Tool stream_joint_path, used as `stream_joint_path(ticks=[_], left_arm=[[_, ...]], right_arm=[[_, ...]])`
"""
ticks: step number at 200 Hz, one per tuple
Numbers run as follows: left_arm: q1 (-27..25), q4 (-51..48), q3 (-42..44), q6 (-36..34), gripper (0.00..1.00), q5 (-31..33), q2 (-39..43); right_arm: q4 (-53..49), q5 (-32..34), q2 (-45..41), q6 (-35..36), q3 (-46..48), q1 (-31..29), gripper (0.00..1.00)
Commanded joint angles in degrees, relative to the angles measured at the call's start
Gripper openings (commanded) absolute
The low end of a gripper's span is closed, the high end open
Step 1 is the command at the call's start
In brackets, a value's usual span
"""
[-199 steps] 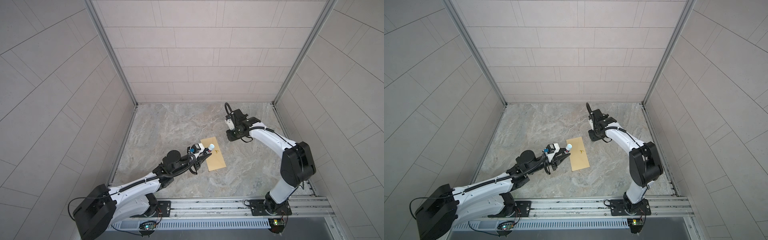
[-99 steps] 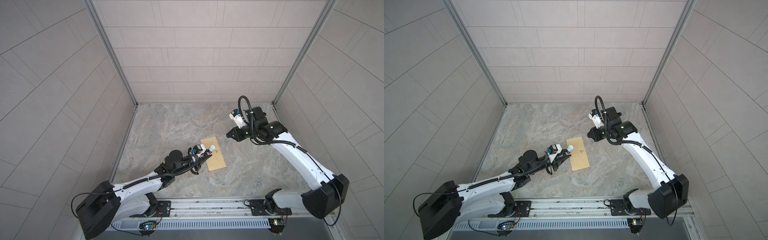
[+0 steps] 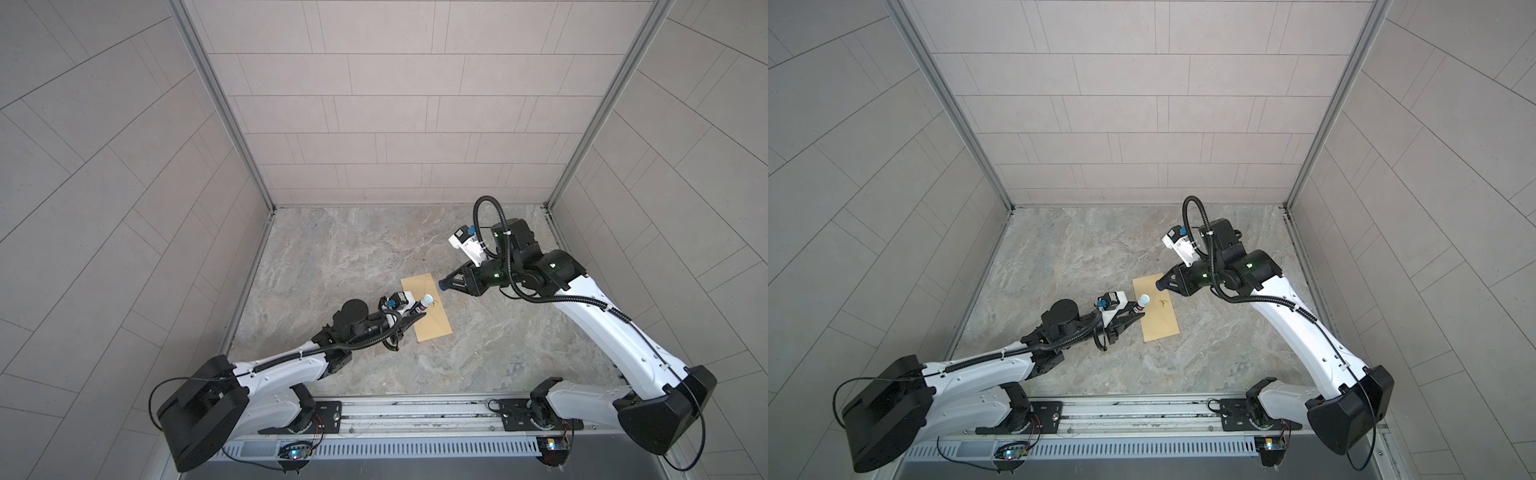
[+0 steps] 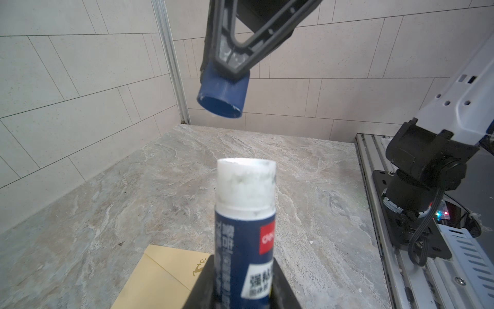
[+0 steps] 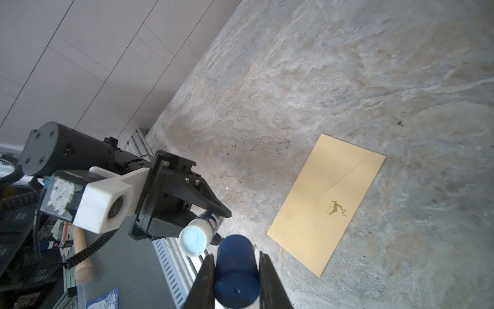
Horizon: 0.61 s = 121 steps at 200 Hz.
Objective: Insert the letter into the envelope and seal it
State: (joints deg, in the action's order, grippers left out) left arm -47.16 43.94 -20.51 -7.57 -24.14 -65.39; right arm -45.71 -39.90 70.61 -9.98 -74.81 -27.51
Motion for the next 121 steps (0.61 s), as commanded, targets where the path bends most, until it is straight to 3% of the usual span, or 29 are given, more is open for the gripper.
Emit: stream_joint_path(ticks=[1,121], left_arm=[[-0.22,2.84,-0.14,-0.87,0.00,-1.27,-0.08],[-0.23,3.02,-0.14,-0.61,0.00,-1.40,0.41]], right_arm=[[-1.30,-1.71,-0.78,0.07,-1.80,-1.71,0.14],[-0.43,-1.76,0.40,0.18,-0.72,-5.50,0.14]])
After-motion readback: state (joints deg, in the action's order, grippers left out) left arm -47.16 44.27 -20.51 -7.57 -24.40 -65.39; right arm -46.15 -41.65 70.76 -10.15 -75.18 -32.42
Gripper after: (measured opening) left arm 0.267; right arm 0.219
